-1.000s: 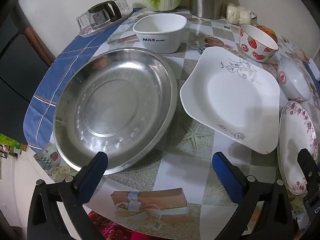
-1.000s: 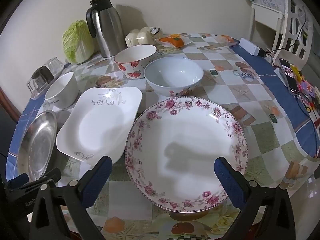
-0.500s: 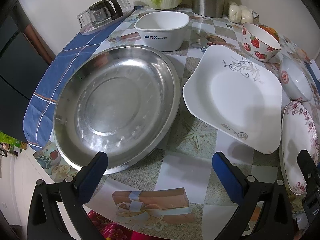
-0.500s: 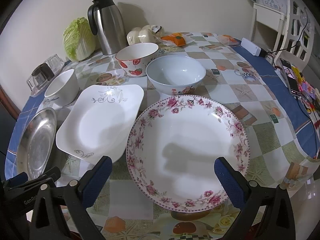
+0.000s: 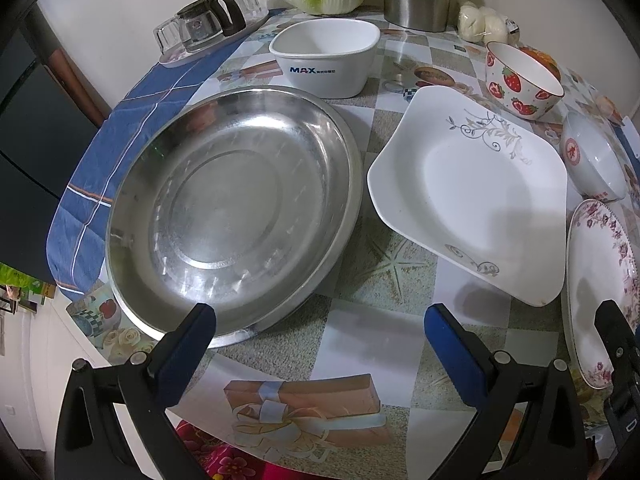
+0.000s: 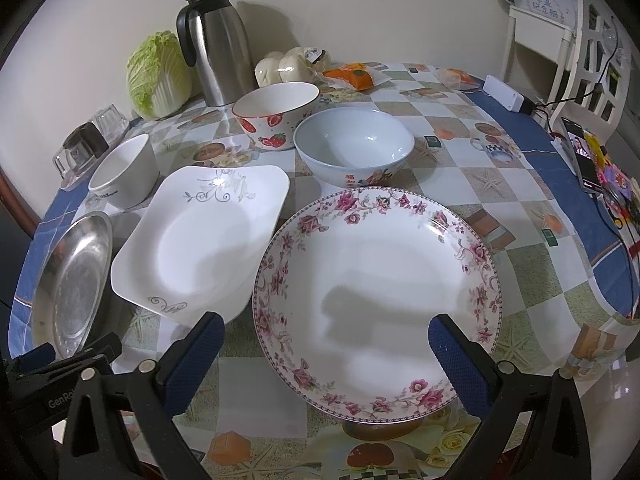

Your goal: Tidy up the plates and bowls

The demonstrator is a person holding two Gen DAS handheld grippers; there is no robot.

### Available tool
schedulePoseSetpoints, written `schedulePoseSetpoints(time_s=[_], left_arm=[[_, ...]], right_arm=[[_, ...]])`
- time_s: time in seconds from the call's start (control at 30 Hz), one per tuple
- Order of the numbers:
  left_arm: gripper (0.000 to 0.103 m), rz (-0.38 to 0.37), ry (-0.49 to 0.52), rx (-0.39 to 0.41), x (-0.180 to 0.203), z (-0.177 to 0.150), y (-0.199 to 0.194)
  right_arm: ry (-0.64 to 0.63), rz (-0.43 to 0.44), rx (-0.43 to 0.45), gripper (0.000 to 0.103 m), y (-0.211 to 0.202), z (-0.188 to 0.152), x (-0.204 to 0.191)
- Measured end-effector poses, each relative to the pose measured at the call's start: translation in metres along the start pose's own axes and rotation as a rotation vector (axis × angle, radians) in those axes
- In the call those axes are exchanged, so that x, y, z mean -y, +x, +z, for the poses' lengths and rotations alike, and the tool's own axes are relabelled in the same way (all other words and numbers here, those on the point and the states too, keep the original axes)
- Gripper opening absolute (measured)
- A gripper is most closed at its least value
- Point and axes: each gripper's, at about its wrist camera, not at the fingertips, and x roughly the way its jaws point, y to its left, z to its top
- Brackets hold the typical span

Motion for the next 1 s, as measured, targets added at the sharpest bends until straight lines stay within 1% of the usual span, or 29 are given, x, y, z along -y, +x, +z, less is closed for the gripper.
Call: schedulePoseSetpoints(time_s=[1.0], left_arm=[[0.103, 0.004, 0.005, -0.010, 0.0017, 0.0000, 0.0009]], right_arm=[[-0.002, -0.001, -0.001, 0.103, 0.0004, -0.0006, -0.0012]])
